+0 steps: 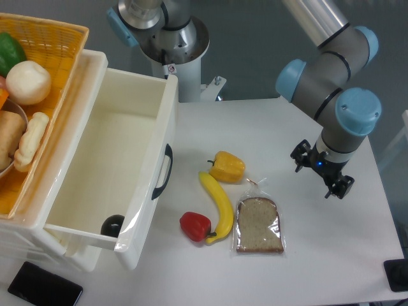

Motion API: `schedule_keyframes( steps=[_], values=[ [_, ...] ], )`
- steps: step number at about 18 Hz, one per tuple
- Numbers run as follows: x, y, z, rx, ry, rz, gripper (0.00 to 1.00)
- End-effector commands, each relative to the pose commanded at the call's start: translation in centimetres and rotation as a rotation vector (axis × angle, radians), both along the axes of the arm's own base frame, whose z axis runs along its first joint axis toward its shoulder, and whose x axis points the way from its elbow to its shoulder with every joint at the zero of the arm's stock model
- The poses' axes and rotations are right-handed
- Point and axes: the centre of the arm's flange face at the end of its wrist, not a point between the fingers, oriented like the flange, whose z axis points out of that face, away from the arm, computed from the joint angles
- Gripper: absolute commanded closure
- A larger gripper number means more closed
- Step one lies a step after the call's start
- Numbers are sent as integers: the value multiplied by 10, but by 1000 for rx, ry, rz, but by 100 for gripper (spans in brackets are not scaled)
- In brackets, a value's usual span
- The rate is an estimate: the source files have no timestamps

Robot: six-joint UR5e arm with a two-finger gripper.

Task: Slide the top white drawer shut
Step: 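Move the gripper toward the open white drawer's front face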

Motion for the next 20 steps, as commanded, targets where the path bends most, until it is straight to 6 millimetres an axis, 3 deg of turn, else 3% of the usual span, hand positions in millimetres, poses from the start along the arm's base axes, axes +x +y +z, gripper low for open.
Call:
schedule_keyframes(
  steps=[4, 8, 11, 14, 16, 18, 19, 20],
  values=[
    [2, -2, 5, 8, 3, 11, 0],
    [23, -13, -21, -15, -57, 5, 0],
    [46, -14, 7, -5, -36, 9, 0],
    [75, 9, 7, -9, -45, 15, 1],
    [88, 19, 25, -1, -21, 44, 29],
    [105, 32, 31, -3, -26, 70, 55],
    [112, 33, 35, -14, -39, 87, 75],
    [123, 36, 36, -37, -74, 86, 87]
  ],
)
